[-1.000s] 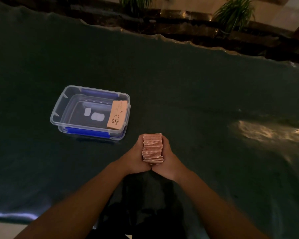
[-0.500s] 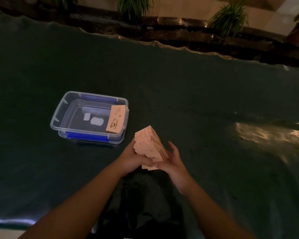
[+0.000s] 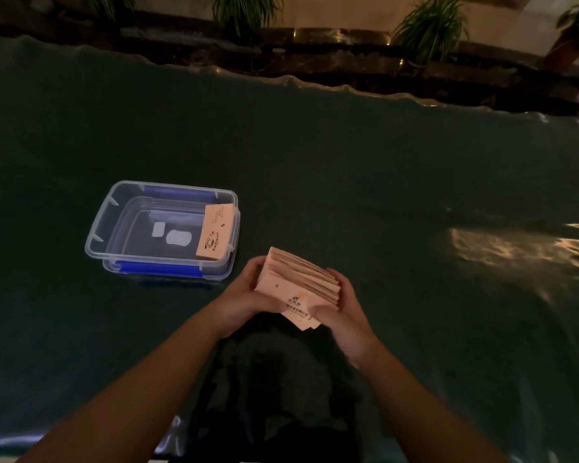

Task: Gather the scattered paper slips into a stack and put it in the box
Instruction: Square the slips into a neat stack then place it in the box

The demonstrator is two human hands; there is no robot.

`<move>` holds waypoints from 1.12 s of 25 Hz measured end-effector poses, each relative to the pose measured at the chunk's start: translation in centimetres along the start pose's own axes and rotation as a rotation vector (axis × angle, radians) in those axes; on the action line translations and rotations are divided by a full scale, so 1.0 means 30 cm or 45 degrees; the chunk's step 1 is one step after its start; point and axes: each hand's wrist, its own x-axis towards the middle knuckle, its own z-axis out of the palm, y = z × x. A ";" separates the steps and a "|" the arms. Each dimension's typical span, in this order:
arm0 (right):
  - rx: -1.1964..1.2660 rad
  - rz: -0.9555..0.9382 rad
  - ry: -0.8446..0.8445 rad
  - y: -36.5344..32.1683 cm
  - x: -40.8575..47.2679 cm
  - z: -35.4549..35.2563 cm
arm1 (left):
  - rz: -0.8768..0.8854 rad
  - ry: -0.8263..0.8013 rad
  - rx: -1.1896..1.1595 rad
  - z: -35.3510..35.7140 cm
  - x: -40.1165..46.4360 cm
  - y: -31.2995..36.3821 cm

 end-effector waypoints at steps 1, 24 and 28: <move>-0.117 -0.038 -0.001 0.002 0.005 -0.016 | 0.014 0.027 0.210 -0.009 0.004 0.002; -1.272 -0.113 -0.110 0.080 0.120 -0.094 | 0.084 0.277 1.402 -0.021 0.093 -0.143; -1.307 -0.211 -0.086 0.090 0.133 -0.094 | 0.123 0.298 1.436 -0.021 0.099 -0.149</move>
